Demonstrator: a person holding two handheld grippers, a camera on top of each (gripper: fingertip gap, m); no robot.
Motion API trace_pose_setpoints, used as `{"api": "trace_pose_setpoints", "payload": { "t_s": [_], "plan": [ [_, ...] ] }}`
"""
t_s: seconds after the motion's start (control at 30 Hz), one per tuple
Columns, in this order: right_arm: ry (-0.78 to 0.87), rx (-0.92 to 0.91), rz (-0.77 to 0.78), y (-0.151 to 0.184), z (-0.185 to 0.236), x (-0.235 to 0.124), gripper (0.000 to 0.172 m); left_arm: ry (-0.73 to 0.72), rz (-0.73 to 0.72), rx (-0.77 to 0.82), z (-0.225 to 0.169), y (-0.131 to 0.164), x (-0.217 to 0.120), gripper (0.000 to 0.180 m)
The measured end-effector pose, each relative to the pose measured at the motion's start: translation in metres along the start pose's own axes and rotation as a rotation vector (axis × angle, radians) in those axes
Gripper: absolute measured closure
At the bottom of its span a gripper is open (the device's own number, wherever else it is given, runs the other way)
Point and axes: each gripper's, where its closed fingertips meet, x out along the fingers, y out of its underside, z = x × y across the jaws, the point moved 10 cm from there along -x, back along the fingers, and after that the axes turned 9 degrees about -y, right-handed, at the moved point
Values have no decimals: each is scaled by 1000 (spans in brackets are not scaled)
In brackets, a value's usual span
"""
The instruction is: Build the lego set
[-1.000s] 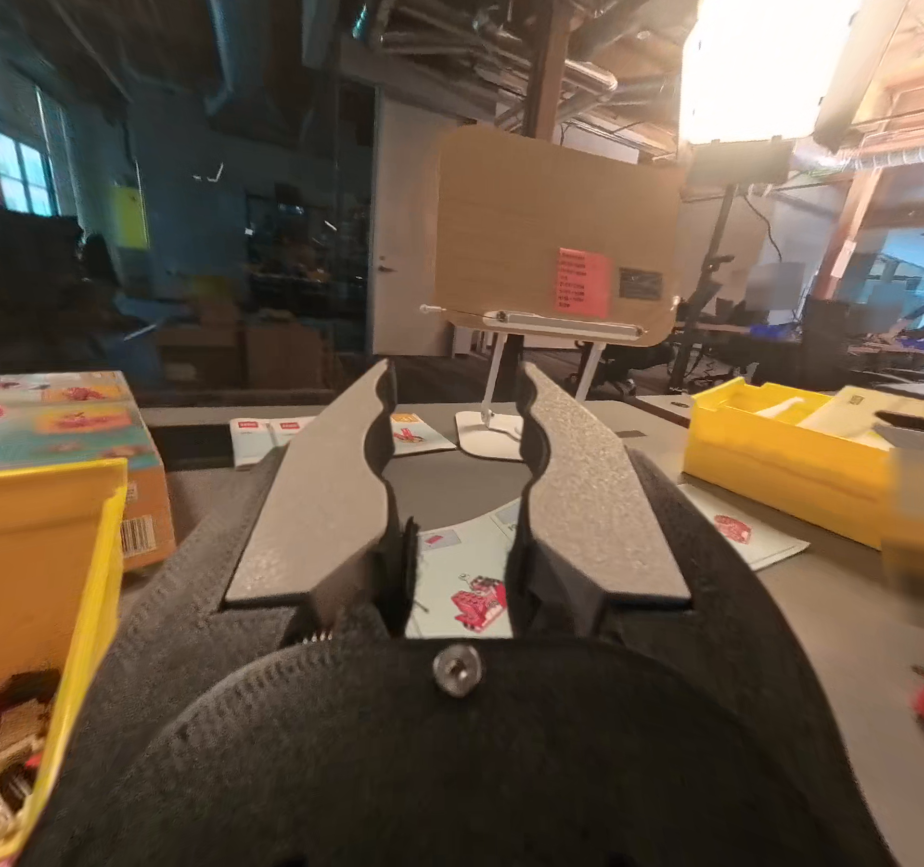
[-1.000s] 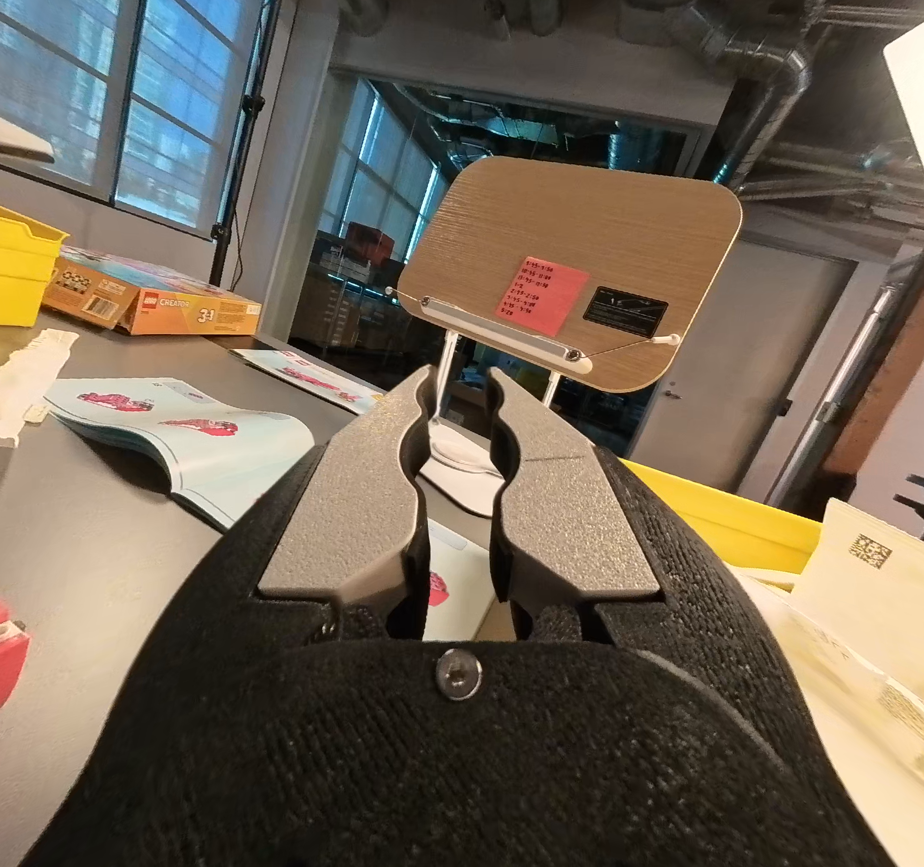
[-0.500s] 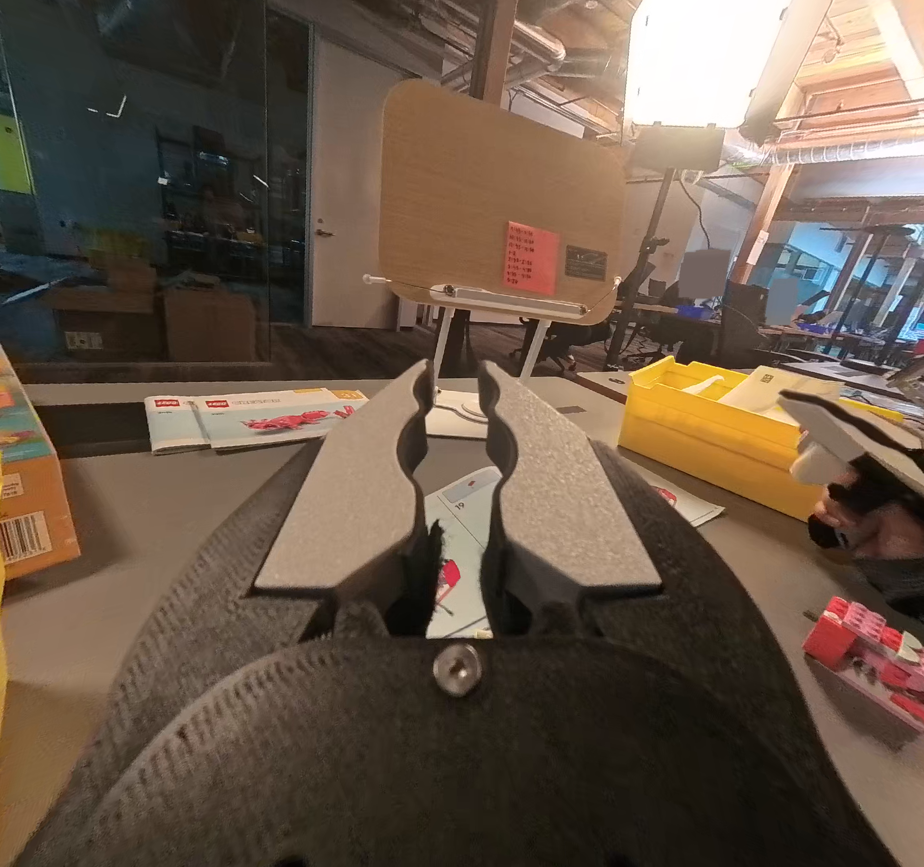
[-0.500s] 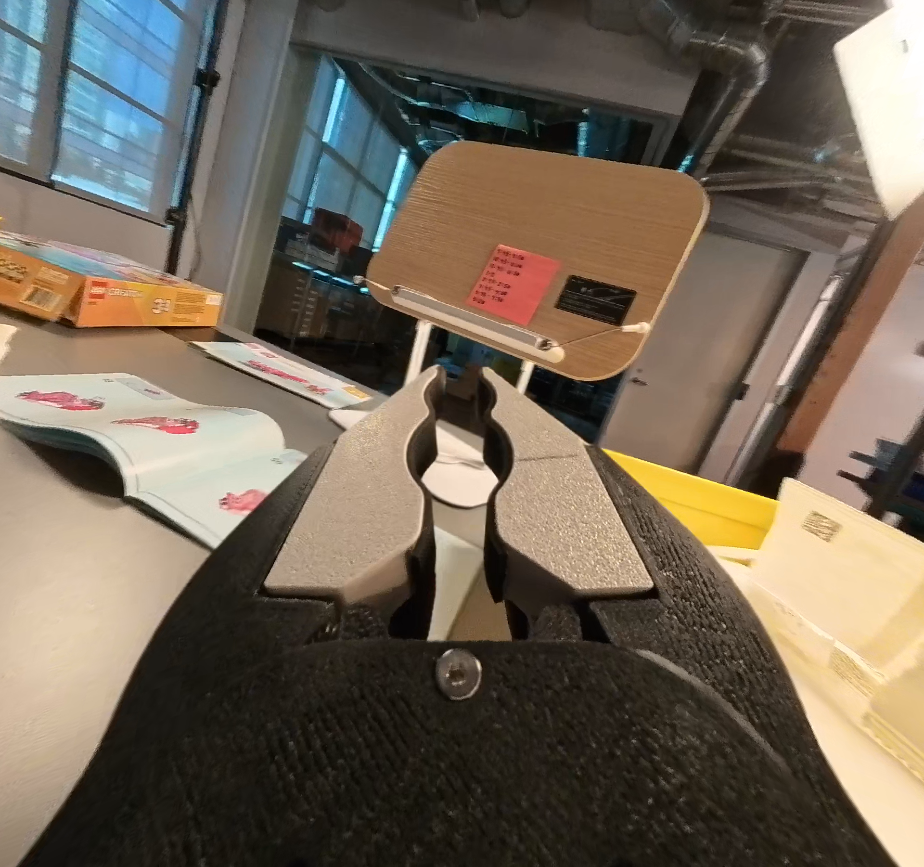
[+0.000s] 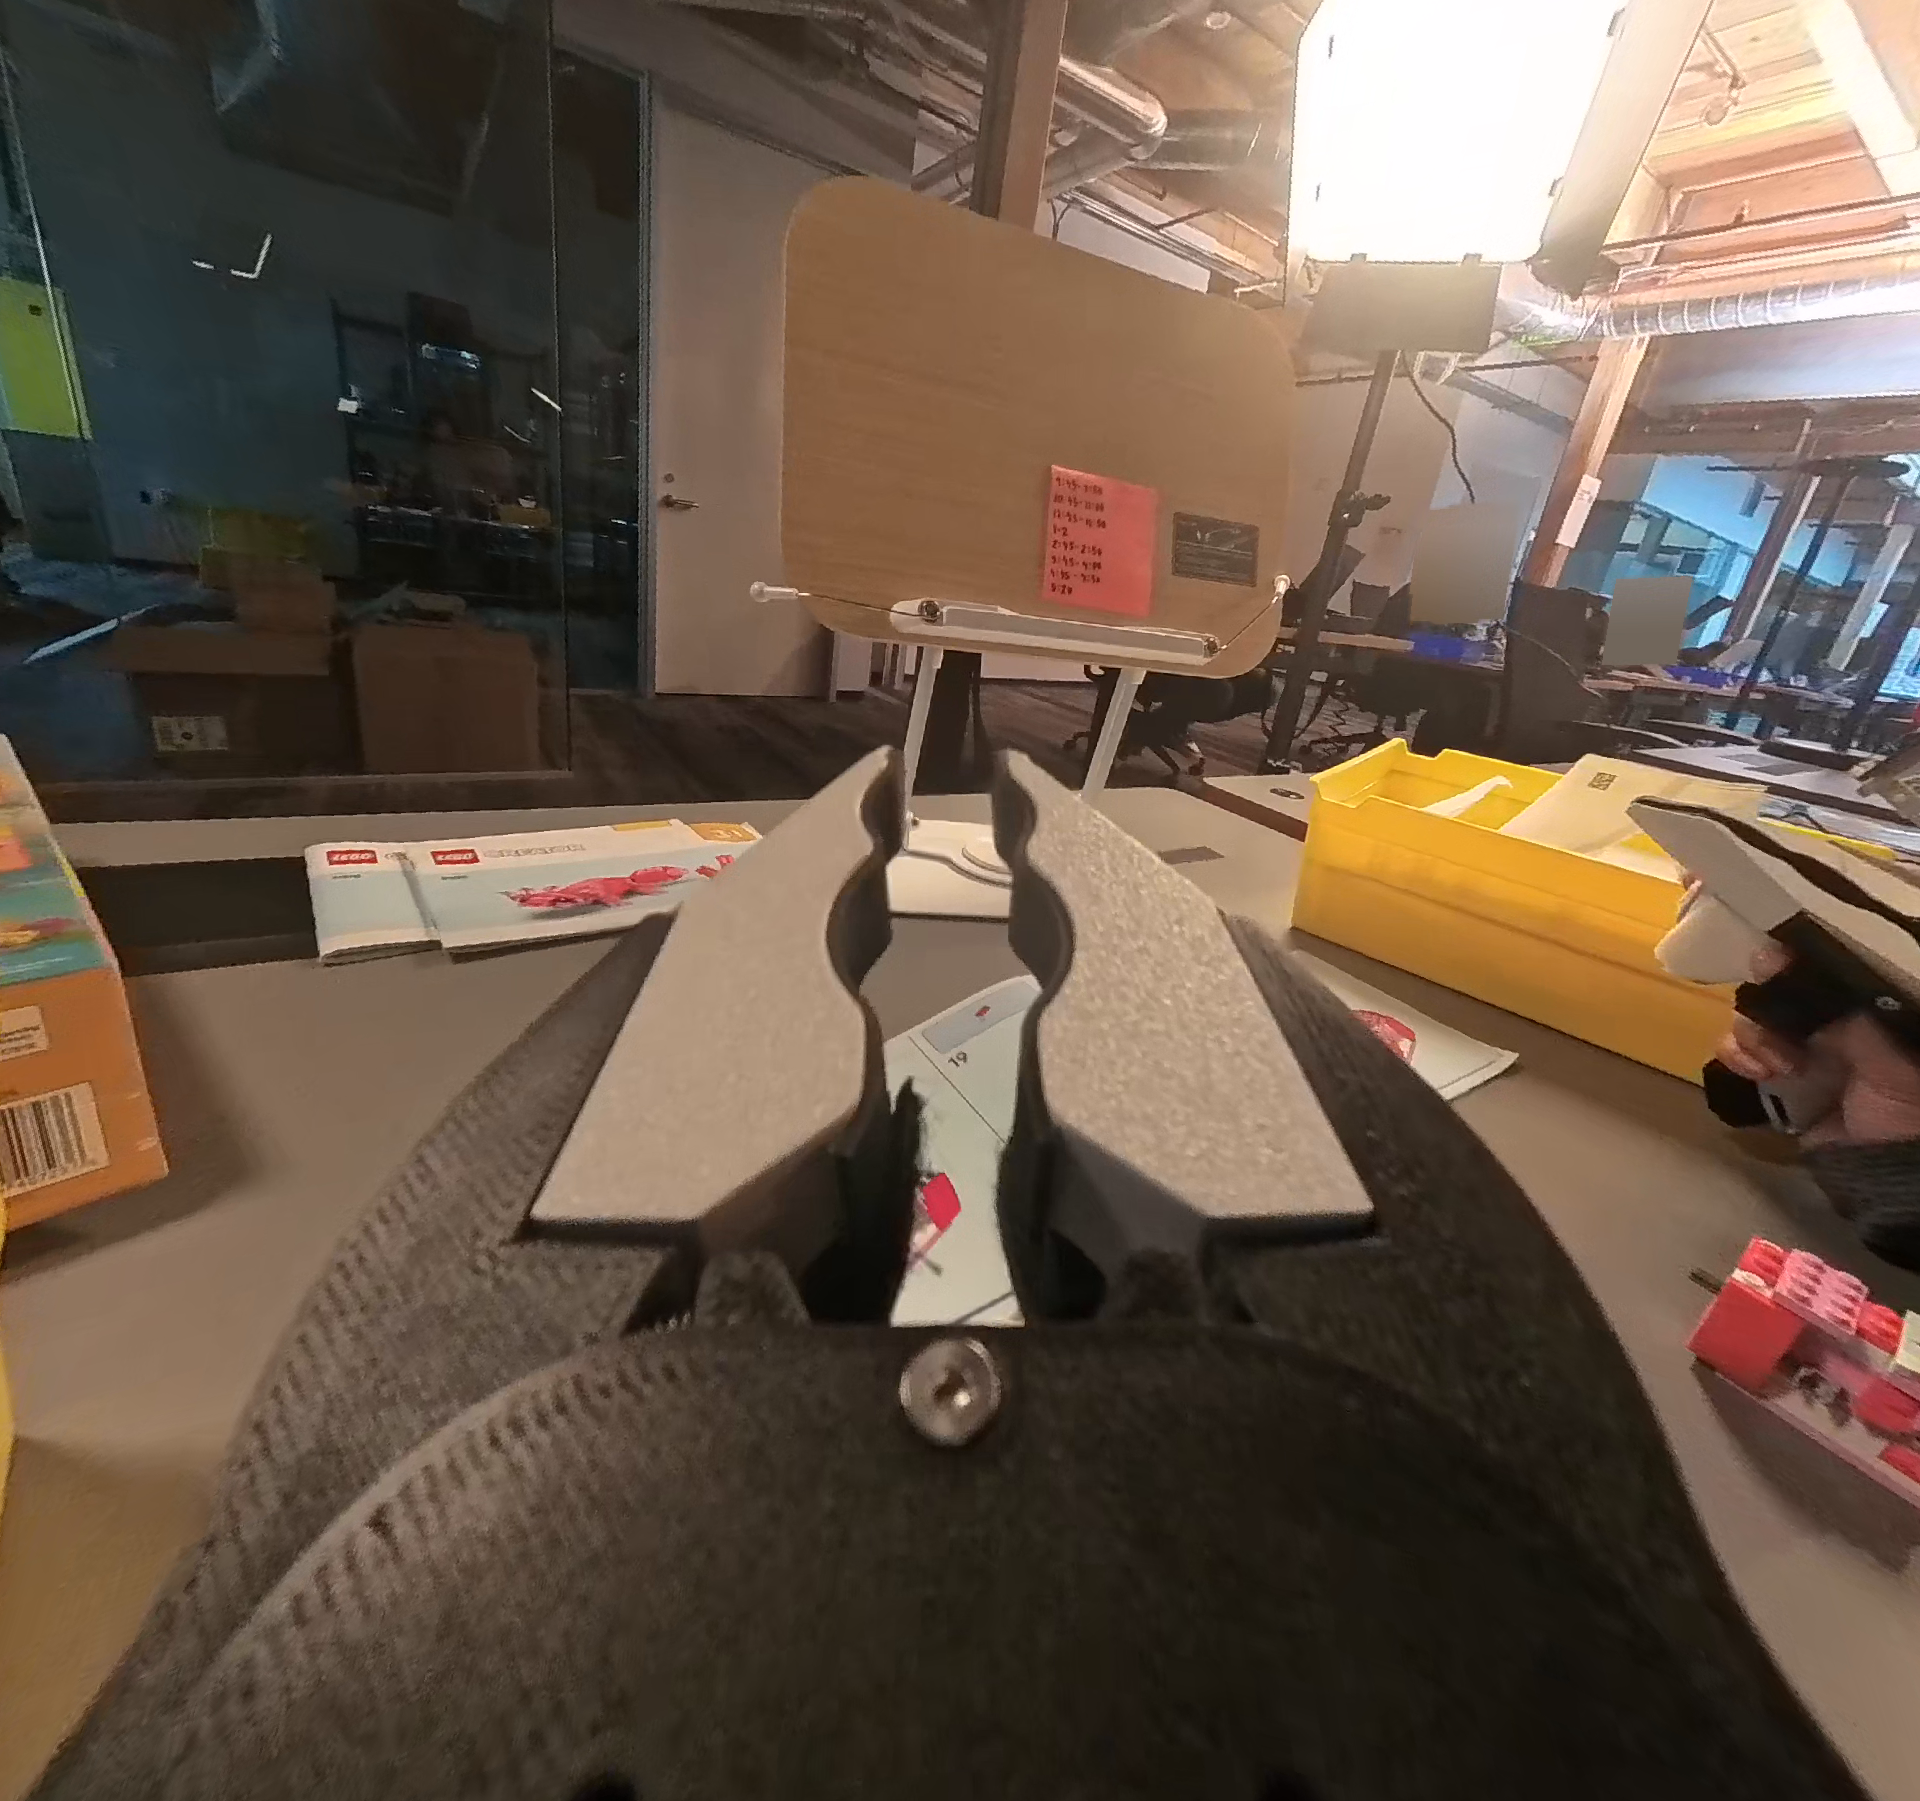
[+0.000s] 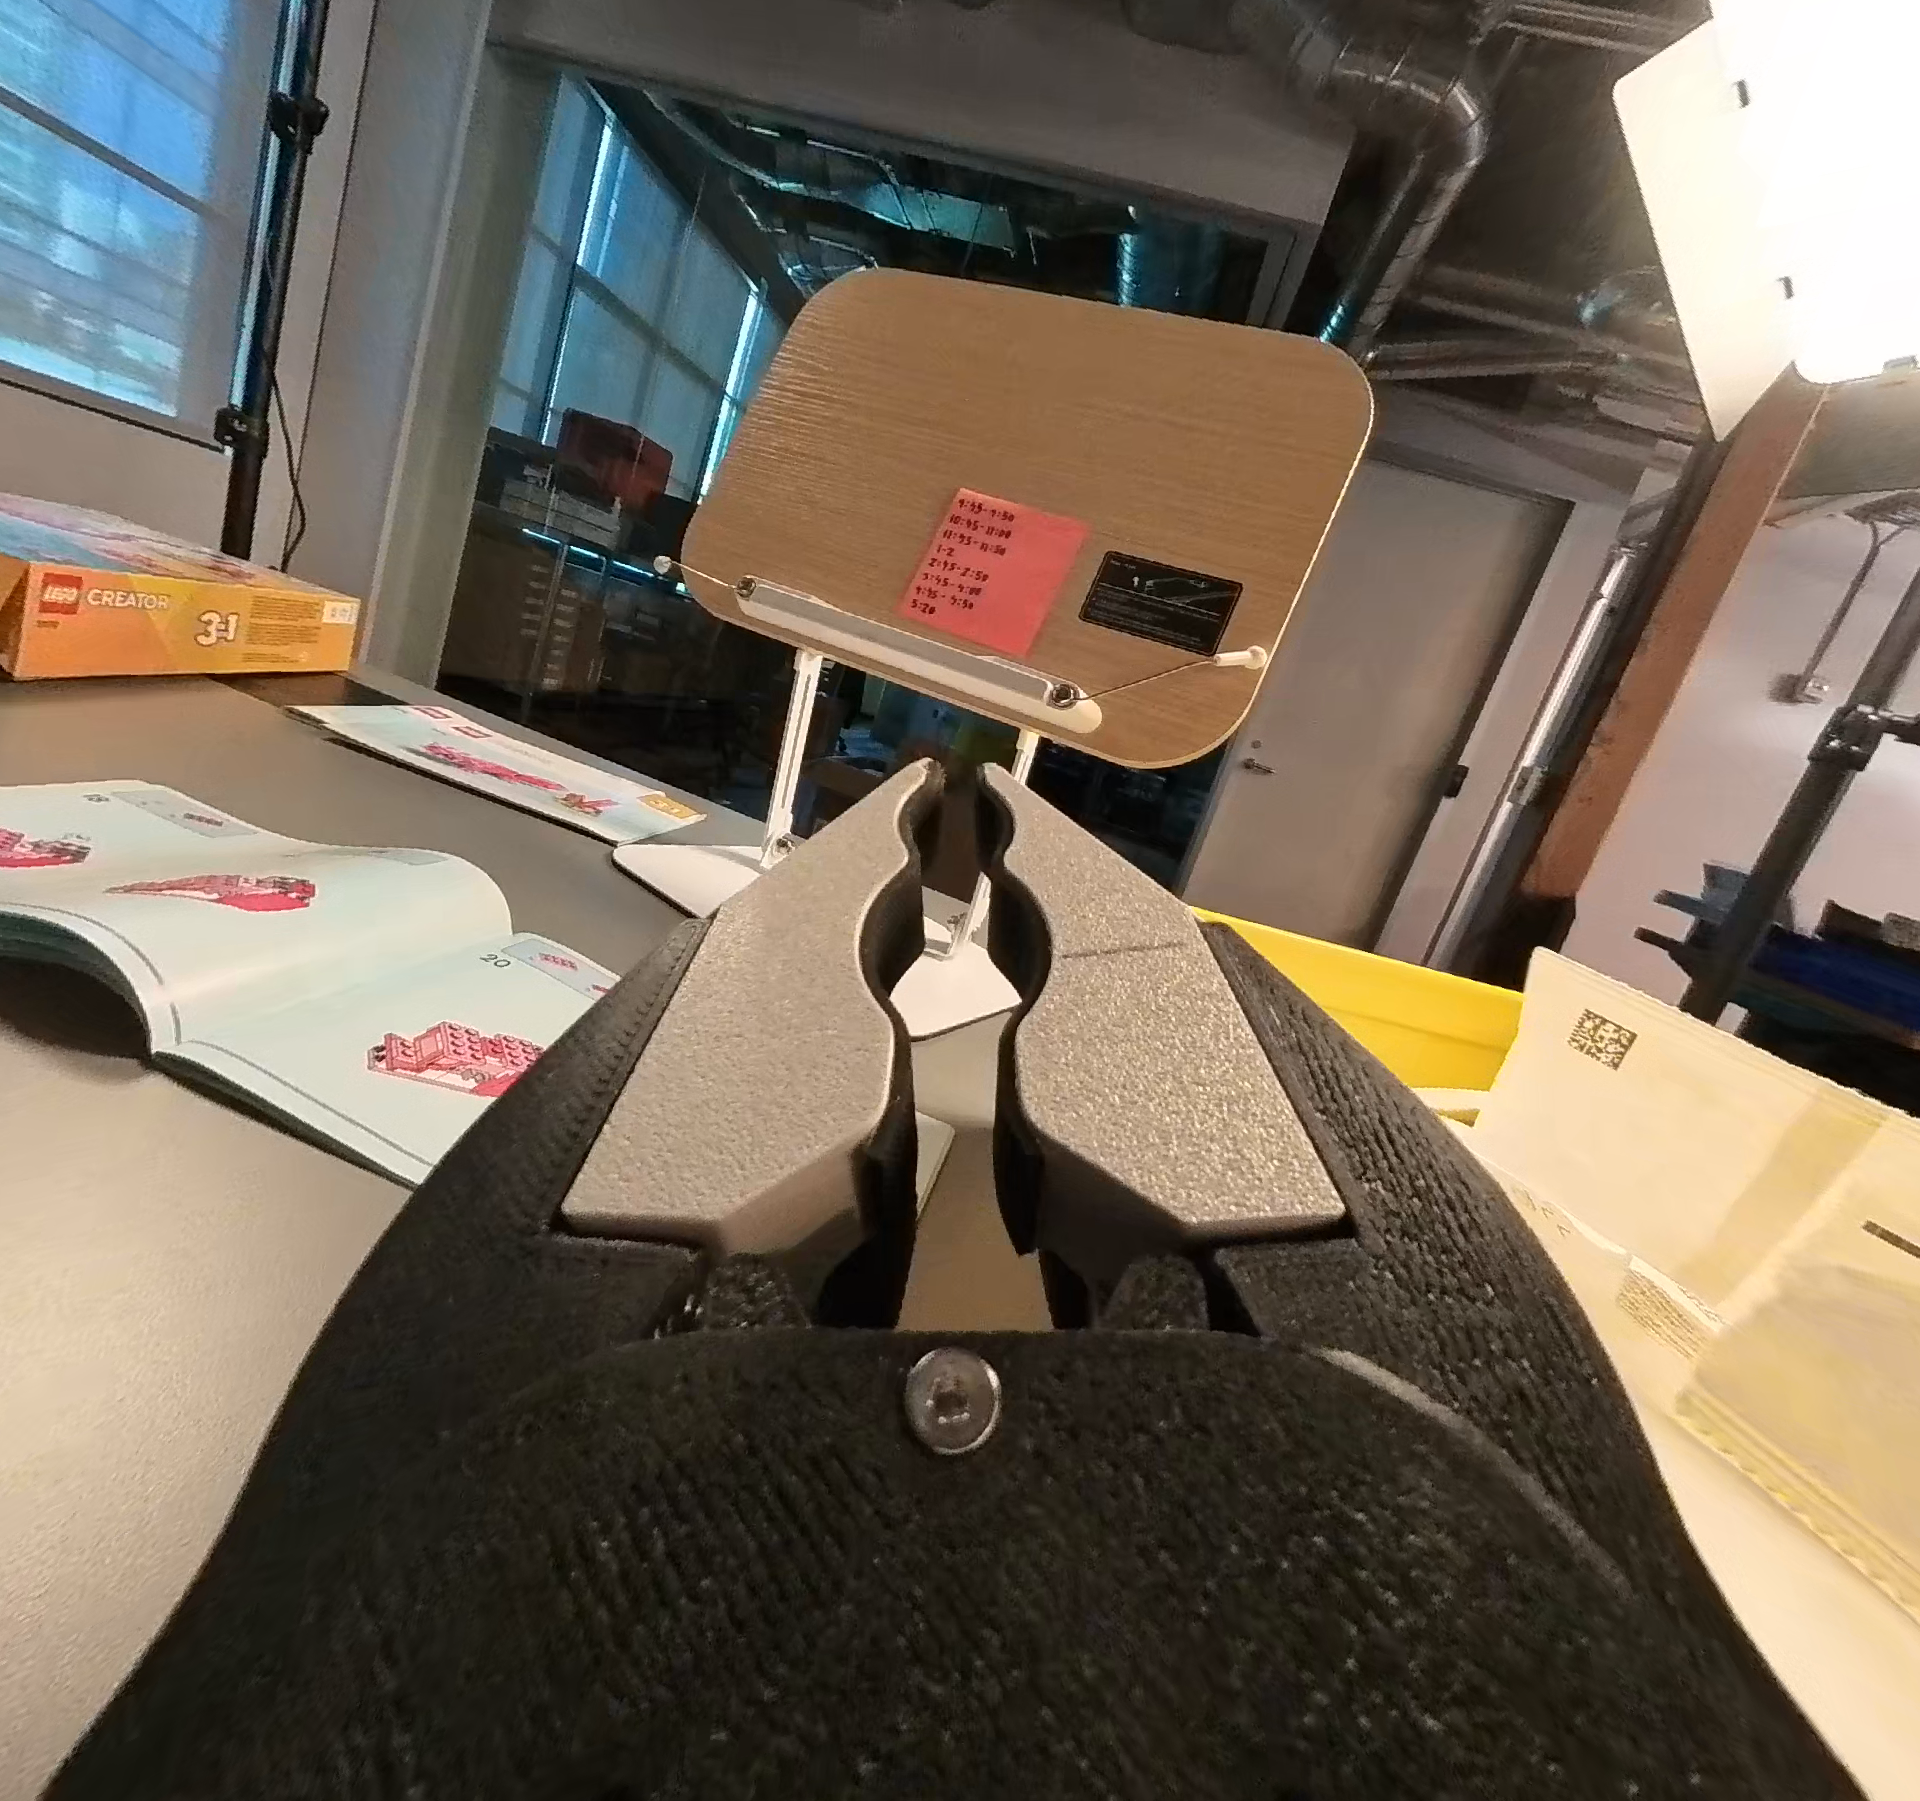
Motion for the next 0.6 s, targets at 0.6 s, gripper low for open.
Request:
{"api": "trace_pose_setpoints", "payload": {
  "t_s": [0.6],
  "plan": [
    [-1,7,9,1,0,1,172,1,-17,-11,2,-1,-2,168]
  ]
}}
